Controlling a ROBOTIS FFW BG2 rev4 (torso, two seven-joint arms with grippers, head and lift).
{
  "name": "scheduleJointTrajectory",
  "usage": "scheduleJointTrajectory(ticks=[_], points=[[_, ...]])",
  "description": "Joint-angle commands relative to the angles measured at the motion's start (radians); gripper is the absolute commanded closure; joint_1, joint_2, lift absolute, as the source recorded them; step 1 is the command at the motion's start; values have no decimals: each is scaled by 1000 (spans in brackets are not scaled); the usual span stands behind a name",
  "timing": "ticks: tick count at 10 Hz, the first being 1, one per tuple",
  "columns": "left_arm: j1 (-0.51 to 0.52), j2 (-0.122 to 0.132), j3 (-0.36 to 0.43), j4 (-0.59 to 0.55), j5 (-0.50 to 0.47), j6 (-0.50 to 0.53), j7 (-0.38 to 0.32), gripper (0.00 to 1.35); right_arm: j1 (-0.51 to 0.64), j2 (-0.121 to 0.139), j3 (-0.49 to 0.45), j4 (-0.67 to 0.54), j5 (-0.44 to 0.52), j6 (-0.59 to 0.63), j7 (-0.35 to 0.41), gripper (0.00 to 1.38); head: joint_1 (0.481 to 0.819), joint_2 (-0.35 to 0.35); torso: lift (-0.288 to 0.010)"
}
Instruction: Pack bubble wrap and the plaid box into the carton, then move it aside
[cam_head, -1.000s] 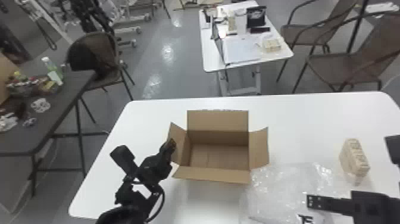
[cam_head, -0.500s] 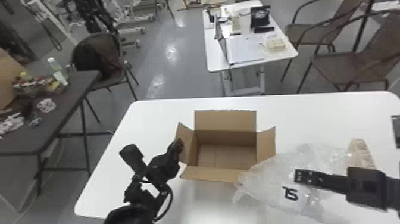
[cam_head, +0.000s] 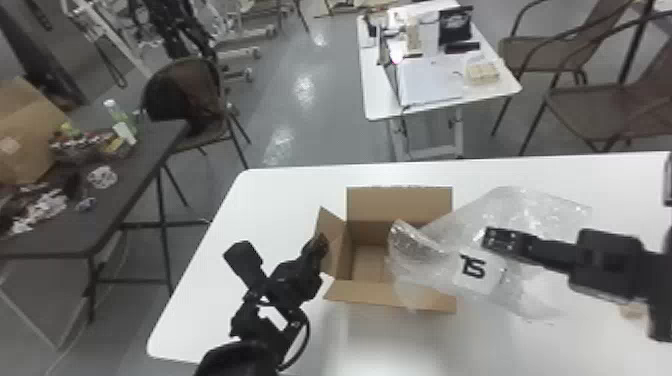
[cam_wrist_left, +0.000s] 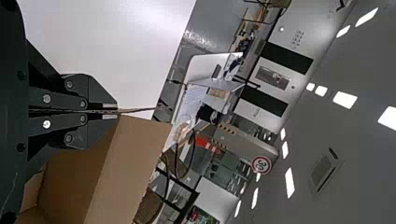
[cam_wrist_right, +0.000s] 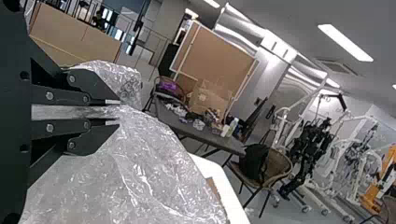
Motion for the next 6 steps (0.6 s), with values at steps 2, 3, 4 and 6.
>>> scheduleJointTrajectory(ticks=[2, 3, 4, 6], points=[[-3, 0, -5, 2, 0, 0, 1, 1213, -38, 11, 38, 23, 74, -47, 76, 1067, 695, 319, -27], [-3, 0, -5, 2, 5, -1, 3, 1213, -47, 17, 69, 67, 171, -69, 144, 1067, 695, 320, -27], [-2, 0, -5, 2, 8, -8, 1, 1213, -65, 26, 114, 132, 341, -119, 247, 1067, 695, 323, -27], [-2, -2, -13, 2, 14, -8, 3, 1213, -122, 66, 238, 365, 507, -360, 426, 1067, 695, 334, -27]])
